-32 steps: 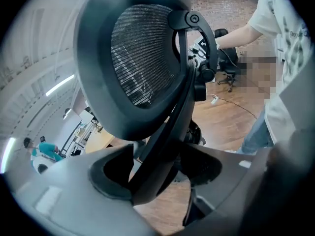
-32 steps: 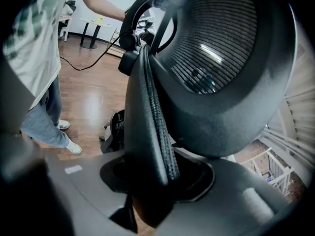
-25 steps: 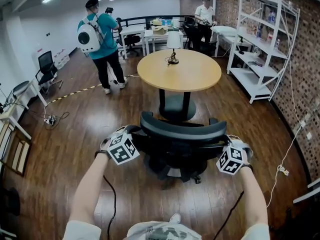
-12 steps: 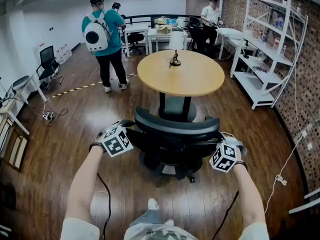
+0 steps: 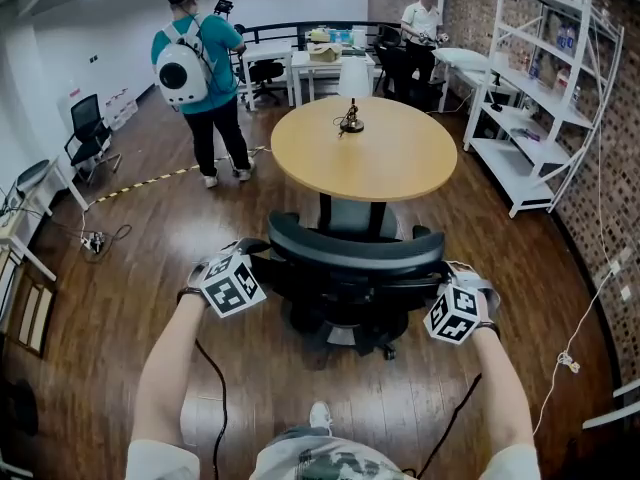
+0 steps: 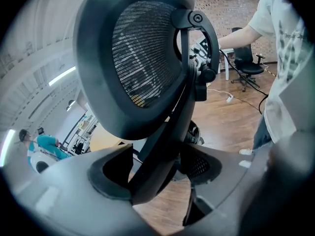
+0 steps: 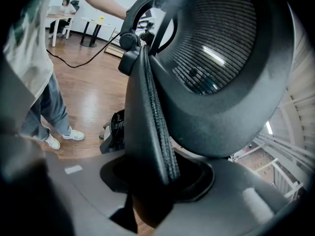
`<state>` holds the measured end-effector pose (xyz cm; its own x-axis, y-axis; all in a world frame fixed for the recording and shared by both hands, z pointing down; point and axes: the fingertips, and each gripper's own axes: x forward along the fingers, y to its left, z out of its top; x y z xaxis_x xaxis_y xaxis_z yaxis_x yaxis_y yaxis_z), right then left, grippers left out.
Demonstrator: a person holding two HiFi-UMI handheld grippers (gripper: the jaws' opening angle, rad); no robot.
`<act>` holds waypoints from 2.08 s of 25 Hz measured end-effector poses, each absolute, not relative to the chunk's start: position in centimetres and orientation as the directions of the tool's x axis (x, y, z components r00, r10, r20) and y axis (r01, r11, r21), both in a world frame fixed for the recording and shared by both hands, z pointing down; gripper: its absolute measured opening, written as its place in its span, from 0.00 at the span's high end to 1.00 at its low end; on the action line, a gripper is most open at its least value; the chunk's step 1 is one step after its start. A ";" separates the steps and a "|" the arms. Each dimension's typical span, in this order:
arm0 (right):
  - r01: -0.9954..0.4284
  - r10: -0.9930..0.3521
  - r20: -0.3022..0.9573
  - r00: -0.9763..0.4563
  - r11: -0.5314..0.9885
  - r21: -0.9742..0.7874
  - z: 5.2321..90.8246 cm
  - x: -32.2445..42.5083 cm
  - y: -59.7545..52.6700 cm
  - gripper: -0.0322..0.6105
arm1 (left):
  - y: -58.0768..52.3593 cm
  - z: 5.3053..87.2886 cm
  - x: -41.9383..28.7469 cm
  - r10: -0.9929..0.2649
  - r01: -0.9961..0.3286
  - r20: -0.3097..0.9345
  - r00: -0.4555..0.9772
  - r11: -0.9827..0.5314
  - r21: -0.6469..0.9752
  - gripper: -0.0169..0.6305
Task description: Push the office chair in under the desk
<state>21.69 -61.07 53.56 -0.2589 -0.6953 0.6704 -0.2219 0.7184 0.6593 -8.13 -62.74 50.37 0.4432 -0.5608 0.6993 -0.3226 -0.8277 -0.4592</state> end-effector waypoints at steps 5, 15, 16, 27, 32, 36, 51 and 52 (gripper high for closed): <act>-0.230 -0.695 0.673 -0.250 0.718 0.656 53.8 21.4 -64.9 0.68 | -66.8 50.8 -8.2 -0.562 -0.317 0.693 0.452 -0.827 -0.464 0.47; -0.257 -0.712 0.665 -0.227 0.702 0.664 53.5 20.1 -70.4 0.68 | -72.9 50.5 -9.6 -0.546 -0.292 0.697 0.465 -0.838 -0.462 0.47; -0.259 -0.714 0.662 -0.227 0.700 0.666 53.3 20.0 -70.8 0.68 | -73.5 50.5 -9.7 -0.545 -0.291 0.699 0.464 -0.839 -0.460 0.47; -0.262 -0.716 0.664 -0.216 0.697 0.667 53.7 19.7 -74.4 0.68 | -77.1 50.7 -10.0 -0.549 -0.293 0.692 0.469 -0.836 -0.464 0.47; -0.263 -0.711 0.670 -0.214 0.703 0.661 54.0 20.0 -75.7 0.68 | -78.2 50.7 -9.8 -0.551 -0.294 0.686 0.475 -0.834 -0.466 0.47; -0.264 -0.712 0.670 -0.212 0.702 0.662 53.9 20.0 -76.6 0.68 | -79.1 50.8 -9.8 -0.561 -0.301 0.673 0.481 -0.827 -0.474 0.47; -0.355 -0.786 0.605 -0.127 0.605 0.713 52.3 21.4 -77.1 0.46 | -78.9 50.7 -9.5 -0.605 -0.338 0.619 0.502 -0.795 -0.503 0.47; -0.361 -0.793 0.597 -0.121 0.596 0.717 51.9 21.5 -76.9 0.45 | -78.9 50.6 -9.5 -0.616 -0.348 0.609 0.500 -0.787 -0.510 0.47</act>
<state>21.49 -76.89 51.94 -0.1207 -0.7929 0.5973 -0.3613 0.5955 0.7175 -9.55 -78.87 50.62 0.5003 -0.6158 0.6086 -0.3483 -0.7867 -0.5097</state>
